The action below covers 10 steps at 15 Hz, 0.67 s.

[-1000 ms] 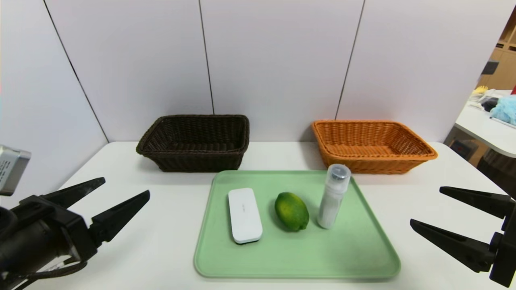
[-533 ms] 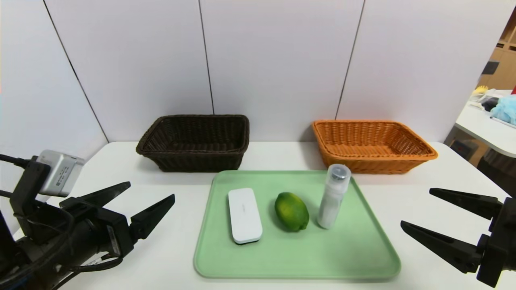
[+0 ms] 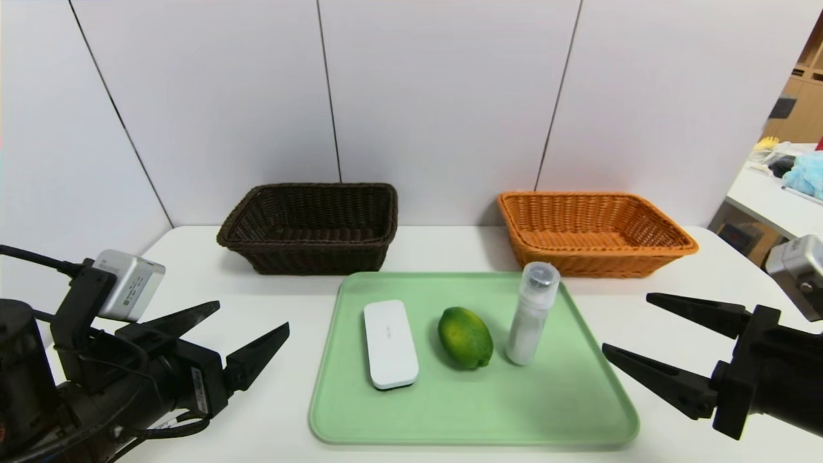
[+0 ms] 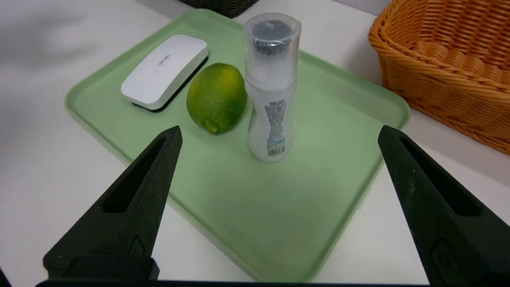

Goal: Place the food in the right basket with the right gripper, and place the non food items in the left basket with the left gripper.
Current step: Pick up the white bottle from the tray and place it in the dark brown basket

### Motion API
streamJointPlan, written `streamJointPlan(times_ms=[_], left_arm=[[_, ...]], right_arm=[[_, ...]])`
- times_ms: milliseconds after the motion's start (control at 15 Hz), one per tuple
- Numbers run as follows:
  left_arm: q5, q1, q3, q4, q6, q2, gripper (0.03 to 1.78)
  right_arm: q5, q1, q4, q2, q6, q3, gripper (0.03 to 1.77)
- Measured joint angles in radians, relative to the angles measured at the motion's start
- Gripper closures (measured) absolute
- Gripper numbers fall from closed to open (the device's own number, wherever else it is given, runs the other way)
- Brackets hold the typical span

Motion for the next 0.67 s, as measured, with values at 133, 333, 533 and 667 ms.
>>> streamJointPlan(times_ms=[133, 333, 533, 667], left_arm=[[0.000, -0.002, 0.001, 0.000, 0.000, 0.006, 0.12], [0.000, -0.004, 0.005, 0.001, 0.000, 0.013, 0.12], [0.001, -0.004, 0.012, 0.000, 0.000, 0.016, 0.12], [0.002, -0.005, 0.016, 0.001, 0.001, 0.016, 0.12]], right_arm=[[0.000, 0.022, -0.083, 0.065, 0.001, 0.011, 0.10], [0.001, 0.038, -0.204, 0.172, 0.000, 0.017, 0.10], [0.001, 0.056, -0.319, 0.276, -0.003, 0.020, 0.10], [0.003, 0.061, -0.377, 0.336, -0.005, 0.020, 0.10]])
